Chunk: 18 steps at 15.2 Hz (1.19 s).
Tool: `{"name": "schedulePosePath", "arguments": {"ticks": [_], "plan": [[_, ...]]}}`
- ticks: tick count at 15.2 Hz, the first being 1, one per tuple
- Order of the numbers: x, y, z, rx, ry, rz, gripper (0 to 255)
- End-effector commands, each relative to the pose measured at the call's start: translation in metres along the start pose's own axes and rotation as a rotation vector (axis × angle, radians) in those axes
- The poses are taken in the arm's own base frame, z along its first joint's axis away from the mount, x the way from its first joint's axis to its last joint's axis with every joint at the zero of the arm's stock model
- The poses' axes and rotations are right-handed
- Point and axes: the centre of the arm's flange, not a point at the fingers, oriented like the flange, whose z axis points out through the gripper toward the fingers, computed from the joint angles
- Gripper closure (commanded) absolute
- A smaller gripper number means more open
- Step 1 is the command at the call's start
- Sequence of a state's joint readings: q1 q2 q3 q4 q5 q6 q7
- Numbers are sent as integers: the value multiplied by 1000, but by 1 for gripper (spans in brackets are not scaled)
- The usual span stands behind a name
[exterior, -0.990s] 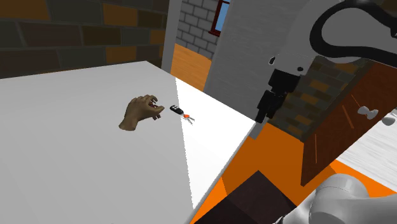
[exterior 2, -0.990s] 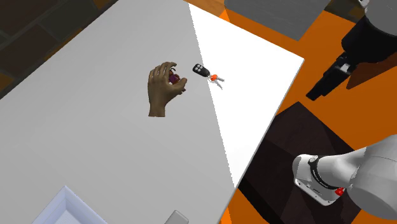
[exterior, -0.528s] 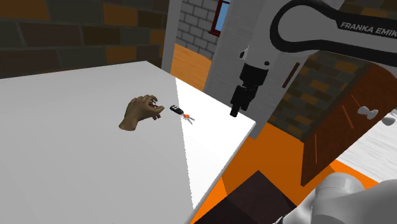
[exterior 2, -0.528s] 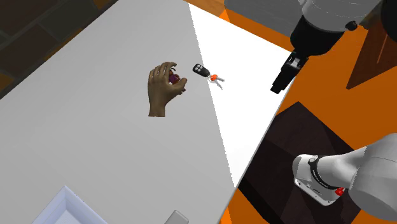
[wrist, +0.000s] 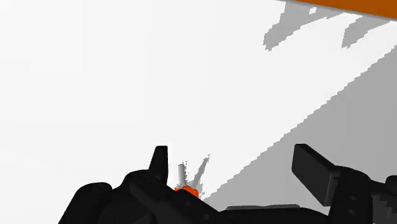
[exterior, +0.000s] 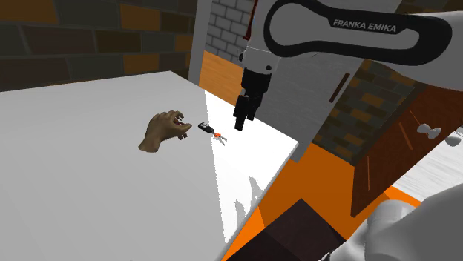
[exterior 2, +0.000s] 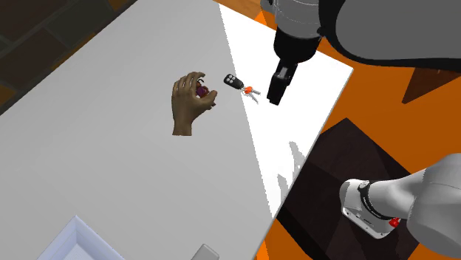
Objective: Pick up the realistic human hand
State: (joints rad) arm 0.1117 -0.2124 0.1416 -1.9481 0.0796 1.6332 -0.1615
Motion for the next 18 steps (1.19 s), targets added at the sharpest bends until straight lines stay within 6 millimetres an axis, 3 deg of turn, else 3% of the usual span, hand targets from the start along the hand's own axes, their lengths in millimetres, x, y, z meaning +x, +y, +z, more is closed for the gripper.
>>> {"name": "schedulePosePath", "arguments": {"ticks": [1,14,18], "plan": [[27,-12,2,-13,-3,-49,0],[171,-115,23,-102,-21,-354,0],[181,-122,40,-107,-22,-372,0]]}}
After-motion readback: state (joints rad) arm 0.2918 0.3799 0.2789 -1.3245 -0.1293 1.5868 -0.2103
